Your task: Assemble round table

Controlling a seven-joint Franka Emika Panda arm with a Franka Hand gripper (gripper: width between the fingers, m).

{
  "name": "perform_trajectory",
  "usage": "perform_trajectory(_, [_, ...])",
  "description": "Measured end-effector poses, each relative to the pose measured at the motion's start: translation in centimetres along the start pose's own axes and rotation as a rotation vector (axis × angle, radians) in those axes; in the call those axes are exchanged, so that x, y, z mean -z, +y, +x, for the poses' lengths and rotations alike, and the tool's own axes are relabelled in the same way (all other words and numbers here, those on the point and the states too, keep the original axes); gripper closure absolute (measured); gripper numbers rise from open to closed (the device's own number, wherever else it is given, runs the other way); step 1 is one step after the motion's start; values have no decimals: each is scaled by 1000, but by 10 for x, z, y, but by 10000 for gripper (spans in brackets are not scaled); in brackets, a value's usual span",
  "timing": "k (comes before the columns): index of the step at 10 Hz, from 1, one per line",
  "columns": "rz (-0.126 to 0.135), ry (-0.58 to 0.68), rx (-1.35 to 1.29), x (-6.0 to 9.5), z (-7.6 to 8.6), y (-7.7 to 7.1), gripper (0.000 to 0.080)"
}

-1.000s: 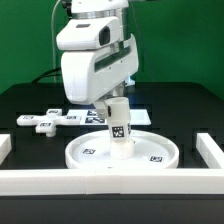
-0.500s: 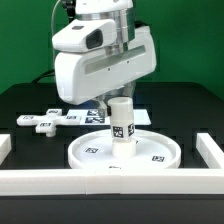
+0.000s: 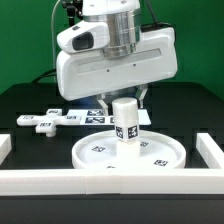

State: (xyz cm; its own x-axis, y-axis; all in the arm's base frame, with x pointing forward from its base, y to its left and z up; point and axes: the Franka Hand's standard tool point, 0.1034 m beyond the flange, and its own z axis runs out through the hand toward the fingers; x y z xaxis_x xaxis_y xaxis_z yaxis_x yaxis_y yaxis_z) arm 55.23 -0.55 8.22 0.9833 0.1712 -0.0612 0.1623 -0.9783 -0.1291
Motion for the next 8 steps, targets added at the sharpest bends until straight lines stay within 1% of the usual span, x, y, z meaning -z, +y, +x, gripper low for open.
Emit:
perform_trajectory(4, [1, -1, -239, -1, 0, -3, 398])
perform_trajectory(6, [20, -2, -488, -2, 0, -7, 406])
perform_trajectory(8, [50, -6, -708, -3, 0, -9, 411])
